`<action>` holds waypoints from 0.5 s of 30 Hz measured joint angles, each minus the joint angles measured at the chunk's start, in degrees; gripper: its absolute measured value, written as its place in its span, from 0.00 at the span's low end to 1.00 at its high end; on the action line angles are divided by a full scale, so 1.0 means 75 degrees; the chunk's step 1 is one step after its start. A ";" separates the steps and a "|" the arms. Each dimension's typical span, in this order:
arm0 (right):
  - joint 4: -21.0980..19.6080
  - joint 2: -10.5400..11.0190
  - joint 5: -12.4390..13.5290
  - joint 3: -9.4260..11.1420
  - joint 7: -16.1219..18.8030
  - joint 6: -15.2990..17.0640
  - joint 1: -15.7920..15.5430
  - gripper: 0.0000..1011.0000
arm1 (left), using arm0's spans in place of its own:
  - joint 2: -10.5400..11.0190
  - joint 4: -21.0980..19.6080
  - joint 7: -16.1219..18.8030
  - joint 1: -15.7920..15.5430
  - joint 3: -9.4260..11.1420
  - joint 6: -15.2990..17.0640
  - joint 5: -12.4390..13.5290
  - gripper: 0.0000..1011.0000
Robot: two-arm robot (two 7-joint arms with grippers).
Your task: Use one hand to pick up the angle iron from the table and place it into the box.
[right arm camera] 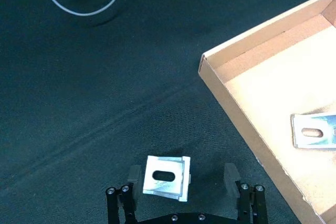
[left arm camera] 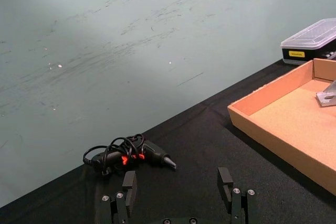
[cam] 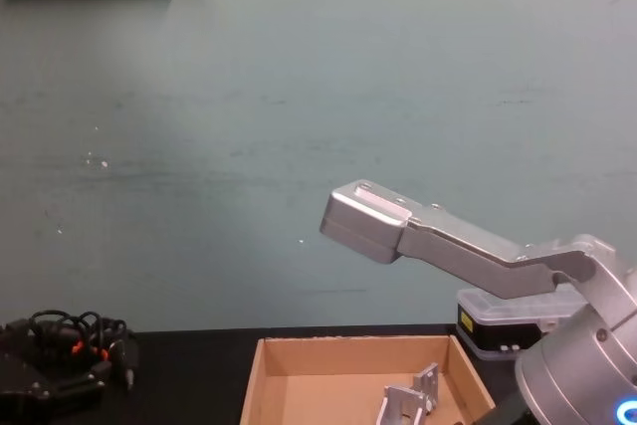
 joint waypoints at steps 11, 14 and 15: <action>-0.0018 0.0003 -0.0004 0.0008 -0.0012 0.0000 -0.0002 0.88 | 0.0000 0.0000 0.0000 0.0000 0.0000 0.0000 0.0000 1.00; -0.0020 0.0005 -0.0005 0.0009 -0.0014 0.0000 -0.0004 0.78 | 0.0000 0.0000 0.0000 0.0000 0.0000 0.0000 -0.0001 1.00; -0.0021 0.0005 -0.0005 0.0010 -0.0015 0.0000 -0.0005 0.75 | 0.0000 0.0000 0.0000 0.0000 0.0000 0.0000 -0.0001 1.00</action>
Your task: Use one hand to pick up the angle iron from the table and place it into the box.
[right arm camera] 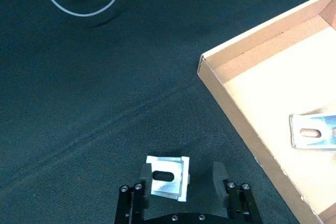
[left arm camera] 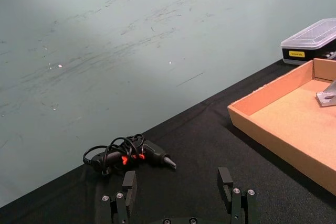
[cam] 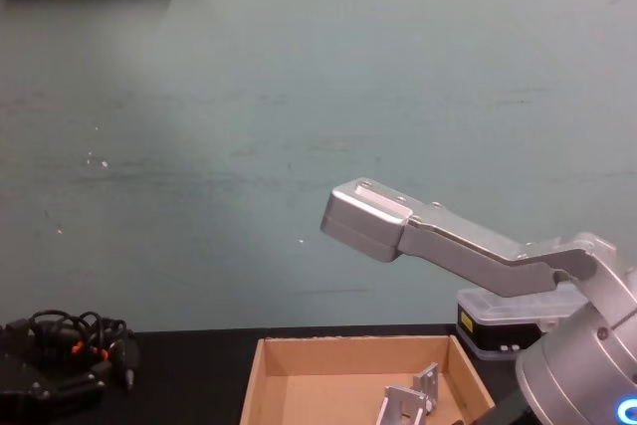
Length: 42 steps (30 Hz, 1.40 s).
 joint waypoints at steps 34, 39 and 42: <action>-0.0012 0.0004 -0.0006 0.0002 -0.0009 -0.0013 -0.0009 0.06 | 0.0000 0.0000 0.0000 0.0000 0.0000 0.0000 0.0000 1.00; -0.0098 0.0043 -0.0032 -0.0021 -0.0027 -0.0063 0.0012 0.06 | 0.0000 0.0000 0.0000 0.0000 0.0000 0.0000 0.0000 1.00; -0.0174 0.0053 -0.0065 -0.0030 -0.0033 -0.0053 0.0078 0.06 | 0.0000 0.0000 0.0000 0.0001 0.0000 0.0000 0.0000 1.00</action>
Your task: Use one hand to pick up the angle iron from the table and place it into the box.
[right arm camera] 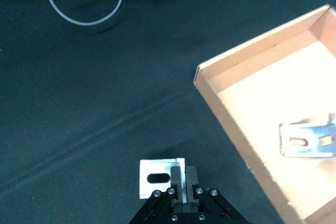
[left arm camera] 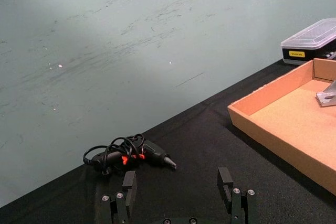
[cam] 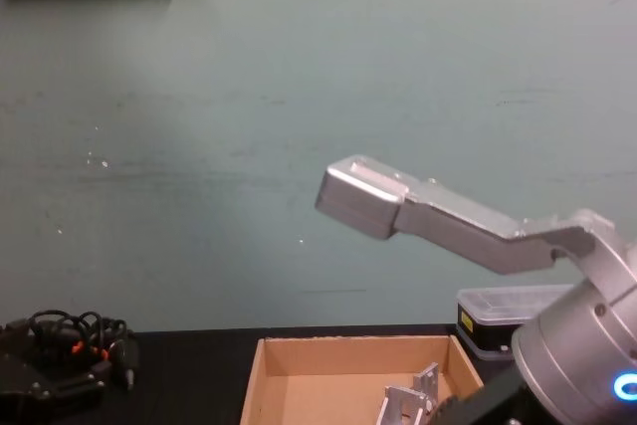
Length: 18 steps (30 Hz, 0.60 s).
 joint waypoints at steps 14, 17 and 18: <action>0.0288 -0.0387 -0.0270 0.0187 -0.0237 0.0153 0.0573 0.06 | 0.0000 0.0000 0.0000 0.0000 0.0000 0.0000 0.0000 1.00; 0.0588 -0.0611 -0.0295 0.0336 -0.0321 0.0061 0.0772 0.06 | 0.0000 0.0000 0.0000 0.0000 0.0000 0.0000 0.0000 1.00; 0.0588 -0.0611 -0.0295 0.0336 -0.0321 0.0061 0.0772 0.06 | 0.0000 0.0000 0.0000 0.0000 0.0000 0.0000 0.0000 1.00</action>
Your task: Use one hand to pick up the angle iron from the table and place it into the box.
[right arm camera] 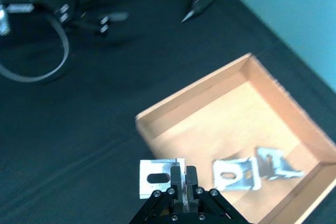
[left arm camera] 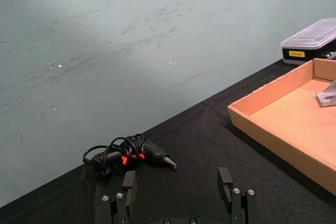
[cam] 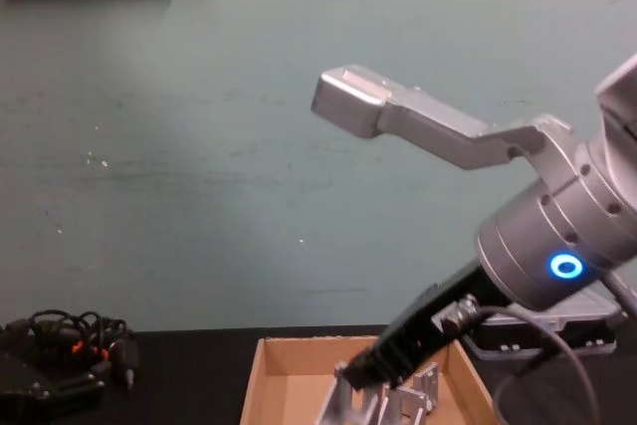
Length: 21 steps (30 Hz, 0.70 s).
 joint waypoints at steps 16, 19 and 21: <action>0.2175 -0.1189 -0.0377 0.0278 -0.0713 -0.1186 0.0639 0.06 | 0.0000 0.0000 0.0000 0.0000 0.0000 0.0000 0.0000 1.00; 0.2595 -0.1400 -0.0436 0.0300 -0.0801 -0.1421 0.0715 0.06 | 0.0000 0.0000 0.0000 0.0000 0.0000 0.0000 0.0000 1.00; 0.2957 -0.1575 -0.0502 0.0320 -0.0864 -0.1556 0.0793 0.06 | 0.0000 0.0000 0.0000 0.0000 0.0000 0.0000 0.0000 1.00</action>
